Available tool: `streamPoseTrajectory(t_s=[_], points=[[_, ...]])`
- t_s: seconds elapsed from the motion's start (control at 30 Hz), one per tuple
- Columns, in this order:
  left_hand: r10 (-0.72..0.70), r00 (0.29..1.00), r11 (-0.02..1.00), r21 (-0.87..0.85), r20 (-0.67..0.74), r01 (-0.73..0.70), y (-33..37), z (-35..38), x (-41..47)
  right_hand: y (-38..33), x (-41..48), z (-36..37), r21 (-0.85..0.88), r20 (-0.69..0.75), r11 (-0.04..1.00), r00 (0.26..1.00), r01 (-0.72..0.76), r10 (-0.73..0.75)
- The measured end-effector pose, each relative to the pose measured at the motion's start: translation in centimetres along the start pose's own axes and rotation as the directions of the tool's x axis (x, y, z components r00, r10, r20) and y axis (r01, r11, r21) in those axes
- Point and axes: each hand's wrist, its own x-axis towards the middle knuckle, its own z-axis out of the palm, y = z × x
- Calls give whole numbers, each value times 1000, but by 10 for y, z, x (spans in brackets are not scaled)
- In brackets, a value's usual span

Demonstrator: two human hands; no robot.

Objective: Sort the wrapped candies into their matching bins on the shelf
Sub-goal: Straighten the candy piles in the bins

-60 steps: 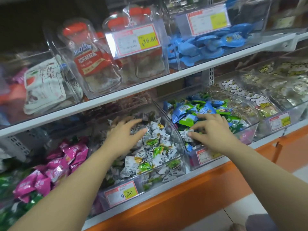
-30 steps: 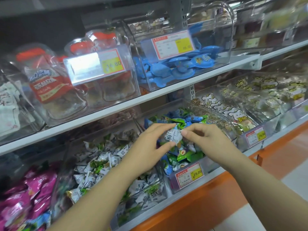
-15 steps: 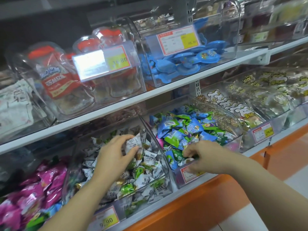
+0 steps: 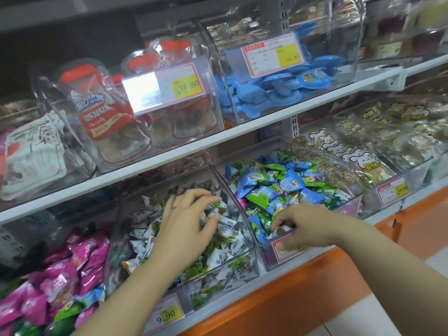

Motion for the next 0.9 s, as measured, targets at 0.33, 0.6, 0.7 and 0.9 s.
streamPoseTrajectory(t_s=[0.33,0.6,0.7,0.9], points=[[180,983,981,-79,46,-176,30,19,10,8,1,-4,261,-72,961,995,93,-76],[216,973,974,-87,79,-209,42,27,15,2,-3,-13,281,-289,944,953,175,-91],[251,964,964,-107,89,-242,52,31,9,-2,-10,-15,349,-340,919,938,186,-61],[283,952,918,-254,-113,-303,47,45,3,-20,-11,-5,687,-297,692,955,220,-9]])
